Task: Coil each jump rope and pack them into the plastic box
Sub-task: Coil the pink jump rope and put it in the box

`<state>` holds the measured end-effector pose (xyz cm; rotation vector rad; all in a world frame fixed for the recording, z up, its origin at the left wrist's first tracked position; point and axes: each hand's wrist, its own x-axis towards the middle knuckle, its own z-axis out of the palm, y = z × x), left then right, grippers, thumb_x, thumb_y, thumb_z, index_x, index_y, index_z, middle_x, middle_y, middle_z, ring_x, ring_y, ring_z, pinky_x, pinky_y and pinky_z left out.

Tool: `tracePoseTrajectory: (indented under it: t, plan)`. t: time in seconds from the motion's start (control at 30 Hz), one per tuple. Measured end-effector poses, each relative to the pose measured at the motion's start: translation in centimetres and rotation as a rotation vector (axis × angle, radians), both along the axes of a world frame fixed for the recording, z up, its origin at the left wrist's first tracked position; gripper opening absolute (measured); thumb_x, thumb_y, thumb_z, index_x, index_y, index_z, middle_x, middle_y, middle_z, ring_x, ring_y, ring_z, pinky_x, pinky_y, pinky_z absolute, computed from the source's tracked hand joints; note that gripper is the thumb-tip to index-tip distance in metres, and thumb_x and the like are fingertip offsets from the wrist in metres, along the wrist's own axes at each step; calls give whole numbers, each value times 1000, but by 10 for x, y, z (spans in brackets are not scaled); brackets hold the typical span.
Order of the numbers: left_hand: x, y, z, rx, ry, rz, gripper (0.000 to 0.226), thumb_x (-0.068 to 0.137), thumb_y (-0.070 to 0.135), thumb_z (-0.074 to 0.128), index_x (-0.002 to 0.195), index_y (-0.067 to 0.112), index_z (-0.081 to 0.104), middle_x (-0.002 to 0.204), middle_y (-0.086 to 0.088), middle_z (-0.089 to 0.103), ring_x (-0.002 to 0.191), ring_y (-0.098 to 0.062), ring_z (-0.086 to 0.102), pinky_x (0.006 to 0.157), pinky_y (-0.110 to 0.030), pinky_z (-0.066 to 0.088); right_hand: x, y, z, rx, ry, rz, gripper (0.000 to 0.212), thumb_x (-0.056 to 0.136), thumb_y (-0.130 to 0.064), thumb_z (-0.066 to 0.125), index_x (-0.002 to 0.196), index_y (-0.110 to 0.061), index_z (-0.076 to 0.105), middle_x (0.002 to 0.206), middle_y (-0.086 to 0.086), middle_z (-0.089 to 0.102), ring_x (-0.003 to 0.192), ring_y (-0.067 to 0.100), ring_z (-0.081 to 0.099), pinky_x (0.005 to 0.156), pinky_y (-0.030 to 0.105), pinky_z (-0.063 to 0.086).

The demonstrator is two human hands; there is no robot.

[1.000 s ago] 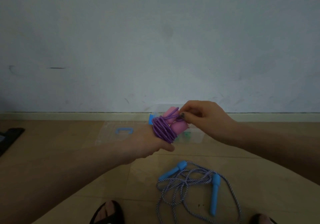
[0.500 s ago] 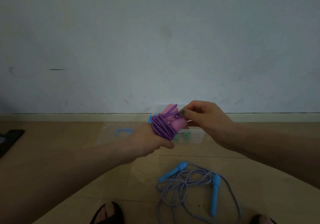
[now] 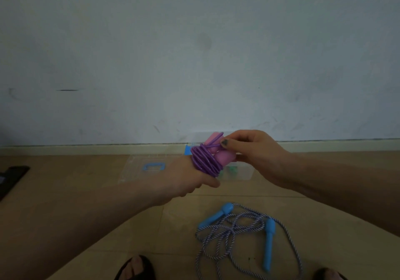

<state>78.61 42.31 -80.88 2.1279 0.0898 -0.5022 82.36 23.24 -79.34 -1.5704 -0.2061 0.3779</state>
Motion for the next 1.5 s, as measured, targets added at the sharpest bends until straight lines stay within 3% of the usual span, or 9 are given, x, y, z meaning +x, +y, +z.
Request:
tracePoseTrajectory:
  t: [0.2, 0.4, 0.7, 0.87, 1.03, 1.13, 1.23, 1.37, 1.5]
  plan:
    - [-1, -3, 4, -82, 63, -21, 25, 72, 25, 83, 71, 19, 58, 58, 2, 46, 50, -14, 34, 47, -26, 31, 3, -3, 3, 20, -44, -104, 22, 86, -18, 71, 98, -1, 64, 93, 21, 69, 87, 36, 67, 83, 44, 56]
    - [-7, -2, 7, -215, 122, -87, 30, 76, 16, 80, 67, 19, 51, 52, 4, 39, 46, -12, 28, 46, -26, 25, 0, -6, 5, 116, 55, -29, 13, 88, -14, 67, 92, -3, 63, 91, 17, 62, 83, 26, 59, 76, 33, 52]
    - [-8, -5, 11, -308, 171, -104, 33, 80, 10, 75, 72, 20, 44, 57, 2, 34, 50, -13, 23, 48, -26, 20, 1, -4, 1, 144, 35, -112, 13, 89, -13, 68, 90, -1, 67, 85, 17, 64, 80, 26, 61, 79, 38, 54]
    - [-2, 0, 9, -340, 192, -161, 34, 84, 11, 71, 67, 21, 43, 57, 2, 33, 48, -11, 24, 48, -25, 19, -1, -6, 2, 73, 9, -106, 21, 90, -20, 66, 101, -2, 67, 99, 18, 68, 89, 28, 67, 86, 40, 58]
    - [4, -6, 3, -383, 186, -106, 18, 87, 21, 72, 92, 15, 56, 65, 2, 43, 53, -10, 36, 48, -22, 31, 5, -4, 3, 56, 139, -152, 25, 93, -19, 62, 112, -3, 61, 107, 18, 68, 89, 26, 68, 80, 35, 59]
    - [9, -13, -4, -380, 164, -14, 24, 86, 28, 72, 100, 14, 59, 67, 2, 50, 53, -9, 43, 49, -22, 36, 7, -5, -1, 134, 246, -173, 23, 95, -19, 58, 112, -3, 60, 110, 21, 67, 93, 31, 69, 86, 40, 58]
    - [16, -17, -7, -459, 161, 95, 28, 87, 28, 71, 107, 12, 59, 72, -2, 55, 55, -10, 49, 51, -23, 42, 10, -4, -11, 76, 352, -105, 36, 94, -30, 58, 118, -4, 63, 115, 20, 67, 101, 31, 67, 95, 42, 53]
    - [33, -24, -7, -531, 158, 150, 14, 89, 25, 69, 101, 18, 68, 76, 1, 66, 65, -10, 62, 69, -28, 55, 21, 4, -23, -58, 382, 56, 43, 90, -43, 61, 119, -13, 67, 119, 14, 68, 112, 28, 64, 103, 42, 48]
    - [61, -29, -5, -458, 105, 30, 13, 96, 32, 58, 104, 26, 66, 71, 13, 72, 69, -4, 67, 82, -32, 52, 51, 10, -16, -119, 270, 41, 40, 89, -38, 66, 118, -11, 65, 117, 15, 69, 111, 31, 64, 100, 42, 50]
